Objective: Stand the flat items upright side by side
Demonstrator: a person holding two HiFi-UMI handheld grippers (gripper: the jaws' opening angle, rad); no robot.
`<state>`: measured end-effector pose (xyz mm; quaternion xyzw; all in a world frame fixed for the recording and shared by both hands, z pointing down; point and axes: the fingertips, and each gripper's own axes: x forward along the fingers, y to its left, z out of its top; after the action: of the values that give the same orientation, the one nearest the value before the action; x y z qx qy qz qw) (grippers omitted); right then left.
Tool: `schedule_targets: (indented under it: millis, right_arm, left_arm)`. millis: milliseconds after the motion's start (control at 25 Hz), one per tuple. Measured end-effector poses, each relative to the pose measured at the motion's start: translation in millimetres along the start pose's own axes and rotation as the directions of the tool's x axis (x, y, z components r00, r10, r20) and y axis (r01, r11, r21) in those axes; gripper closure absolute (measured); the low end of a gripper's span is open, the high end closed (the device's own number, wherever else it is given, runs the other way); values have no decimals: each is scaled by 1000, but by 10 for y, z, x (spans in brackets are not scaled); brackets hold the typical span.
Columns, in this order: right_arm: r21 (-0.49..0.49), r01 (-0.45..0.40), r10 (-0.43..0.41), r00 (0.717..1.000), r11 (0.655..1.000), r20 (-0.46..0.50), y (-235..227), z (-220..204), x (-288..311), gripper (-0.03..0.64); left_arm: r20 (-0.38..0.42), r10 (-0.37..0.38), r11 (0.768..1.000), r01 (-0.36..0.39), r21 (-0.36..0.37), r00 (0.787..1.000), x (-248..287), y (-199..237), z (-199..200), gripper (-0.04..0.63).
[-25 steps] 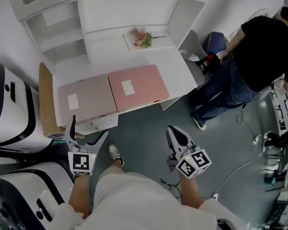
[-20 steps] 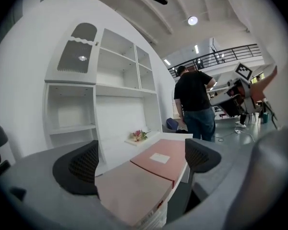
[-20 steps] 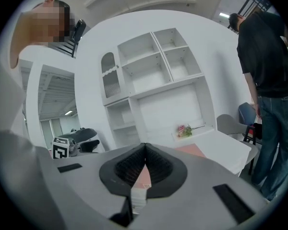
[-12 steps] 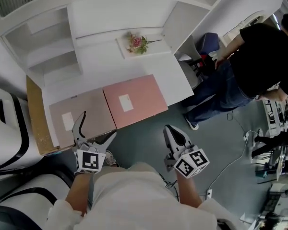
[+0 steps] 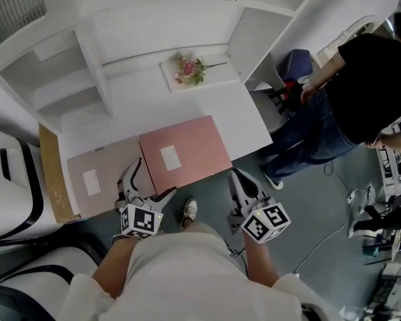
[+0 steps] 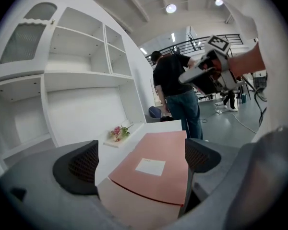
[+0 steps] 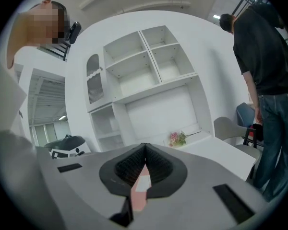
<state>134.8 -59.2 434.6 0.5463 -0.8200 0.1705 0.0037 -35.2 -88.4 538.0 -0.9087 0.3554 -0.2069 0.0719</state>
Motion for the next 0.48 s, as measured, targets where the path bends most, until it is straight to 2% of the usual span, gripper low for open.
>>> schedule_targets:
  millis: [200,360,480]
  right_arm:
    - [42,-35,33,999,999,27,-432,245,175,615]
    - [41,-84,83,996,996,5,-615,307,295,615]
    - [61,-97,98,995,993,-21,-775,231,336,615]
  left_arm:
    - [-104,-25,999,29,33,994,536,-329,-126,38]
    - [-207,-47,997,57,45,977,873,-523,-336,38]
    - [-257,-71,990,101,103,964,1078,-723,-372,38]
